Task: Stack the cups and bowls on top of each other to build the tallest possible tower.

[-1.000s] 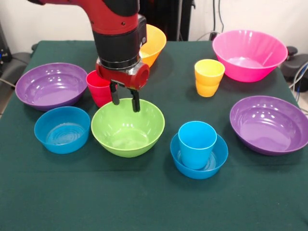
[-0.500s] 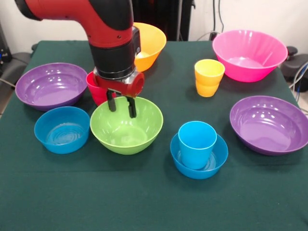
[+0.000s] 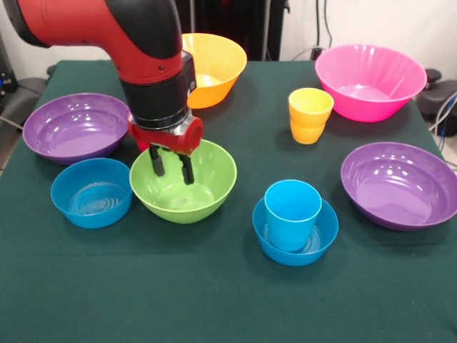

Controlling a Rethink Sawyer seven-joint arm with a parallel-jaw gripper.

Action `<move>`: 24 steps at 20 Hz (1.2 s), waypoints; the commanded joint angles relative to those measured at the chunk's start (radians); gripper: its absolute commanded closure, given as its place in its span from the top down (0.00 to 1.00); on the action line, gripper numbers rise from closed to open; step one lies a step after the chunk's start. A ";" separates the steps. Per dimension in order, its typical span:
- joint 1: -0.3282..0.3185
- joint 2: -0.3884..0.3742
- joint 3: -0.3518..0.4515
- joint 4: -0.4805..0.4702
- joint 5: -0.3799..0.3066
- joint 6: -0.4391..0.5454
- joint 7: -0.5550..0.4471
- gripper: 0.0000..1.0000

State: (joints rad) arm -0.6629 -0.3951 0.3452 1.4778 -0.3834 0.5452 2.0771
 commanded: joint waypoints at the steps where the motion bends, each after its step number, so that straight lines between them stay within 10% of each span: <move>1: -0.028 0.026 0.107 -0.071 -0.093 0.131 -0.335 1.00; 24: -0.034 -0.086 0.222 -0.134 -0.007 0.458 -0.250 1.00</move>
State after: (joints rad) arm -0.7244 -0.4841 0.5054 1.4108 -0.3649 0.9416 2.0608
